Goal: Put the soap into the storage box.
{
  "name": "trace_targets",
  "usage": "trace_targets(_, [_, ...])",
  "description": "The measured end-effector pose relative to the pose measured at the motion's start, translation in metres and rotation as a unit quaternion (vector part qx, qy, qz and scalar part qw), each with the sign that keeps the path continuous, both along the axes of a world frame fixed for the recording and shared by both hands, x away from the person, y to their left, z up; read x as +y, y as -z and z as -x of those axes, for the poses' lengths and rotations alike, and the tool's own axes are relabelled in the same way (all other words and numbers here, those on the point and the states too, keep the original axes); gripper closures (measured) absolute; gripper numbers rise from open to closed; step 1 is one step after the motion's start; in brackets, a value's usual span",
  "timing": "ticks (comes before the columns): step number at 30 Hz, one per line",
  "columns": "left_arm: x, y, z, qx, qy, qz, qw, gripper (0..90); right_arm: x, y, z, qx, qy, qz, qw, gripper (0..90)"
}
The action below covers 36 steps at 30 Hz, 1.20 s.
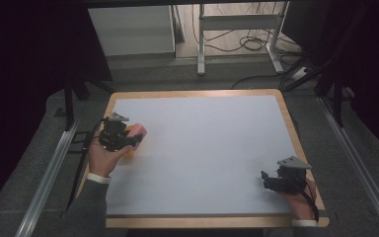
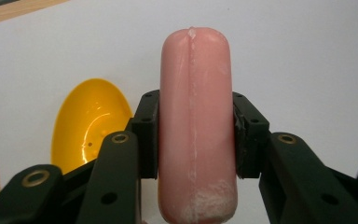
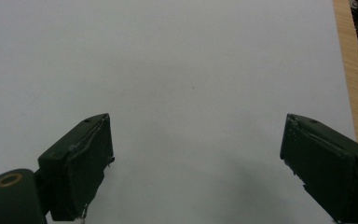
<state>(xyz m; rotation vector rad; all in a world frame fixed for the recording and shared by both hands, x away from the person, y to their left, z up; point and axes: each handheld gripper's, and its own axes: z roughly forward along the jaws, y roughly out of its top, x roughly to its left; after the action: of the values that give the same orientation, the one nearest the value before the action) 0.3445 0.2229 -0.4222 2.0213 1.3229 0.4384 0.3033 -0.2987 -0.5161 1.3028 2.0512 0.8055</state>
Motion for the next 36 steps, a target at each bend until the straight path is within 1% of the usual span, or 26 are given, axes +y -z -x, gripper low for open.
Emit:
trace_targets(15, [0.016,0.005,-0.008,0.01,-0.019,-0.003,0.9998,60.2,0.0,0.0,0.0,0.0,0.001,0.0,1.0,9.1])
trace_targets(28, [0.023,0.008,-0.015,0.018,-0.03,-0.009,0.9994,60.2,0.0,0.0,0.0,0.0,0.0,-0.001,1.0,9.1])
trace_targets(36, [0.029,0.015,-0.02,0.033,-0.039,-0.016,0.9986,60.2,0.0,-0.003,0.001,-0.004,-0.001,-0.003,1.0,9.1])
